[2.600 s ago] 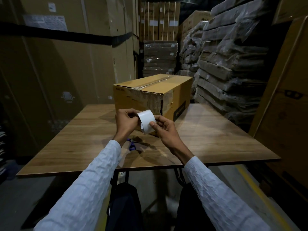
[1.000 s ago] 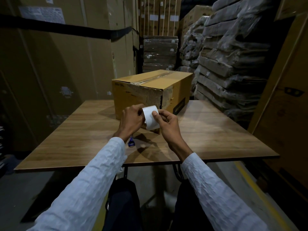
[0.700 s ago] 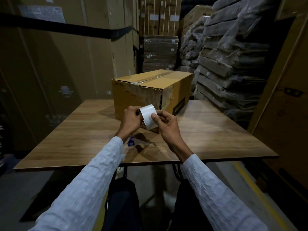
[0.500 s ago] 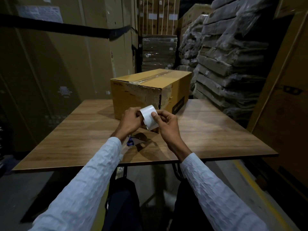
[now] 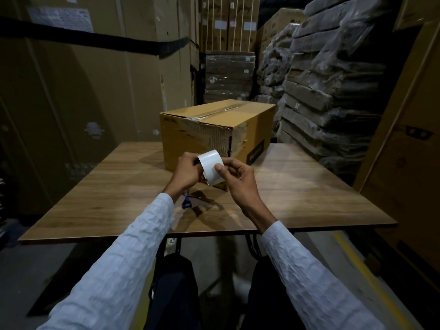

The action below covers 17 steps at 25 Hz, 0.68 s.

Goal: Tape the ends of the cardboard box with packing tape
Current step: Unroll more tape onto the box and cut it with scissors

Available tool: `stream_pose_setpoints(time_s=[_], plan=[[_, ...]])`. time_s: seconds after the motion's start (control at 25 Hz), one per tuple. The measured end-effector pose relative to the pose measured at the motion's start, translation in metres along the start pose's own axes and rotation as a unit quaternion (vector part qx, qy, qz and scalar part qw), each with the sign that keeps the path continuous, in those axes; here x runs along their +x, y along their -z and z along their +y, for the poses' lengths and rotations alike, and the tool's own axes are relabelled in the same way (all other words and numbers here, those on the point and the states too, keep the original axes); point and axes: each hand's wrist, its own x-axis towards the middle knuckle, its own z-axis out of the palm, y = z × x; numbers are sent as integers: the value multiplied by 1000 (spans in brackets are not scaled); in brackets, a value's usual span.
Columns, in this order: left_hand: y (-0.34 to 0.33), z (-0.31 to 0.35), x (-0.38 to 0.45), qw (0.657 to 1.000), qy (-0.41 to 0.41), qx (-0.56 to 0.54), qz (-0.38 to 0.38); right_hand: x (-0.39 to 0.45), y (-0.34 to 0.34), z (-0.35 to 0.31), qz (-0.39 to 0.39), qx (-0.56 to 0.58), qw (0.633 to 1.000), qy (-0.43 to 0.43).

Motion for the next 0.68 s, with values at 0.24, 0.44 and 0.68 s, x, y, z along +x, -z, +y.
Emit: stream_pose_setpoints(time_s=[0.24, 0.44, 0.68], plan=[[5, -5, 1, 983, -110, 138, 51, 1, -3, 4, 20, 8, 1000, -20], [5, -3, 1, 993, -100, 55, 35, -1, -7, 0, 10, 2, 1000, -5], [1, -4, 2, 994, -88, 56, 36, 0, -3, -4, 10, -7, 999, -32]])
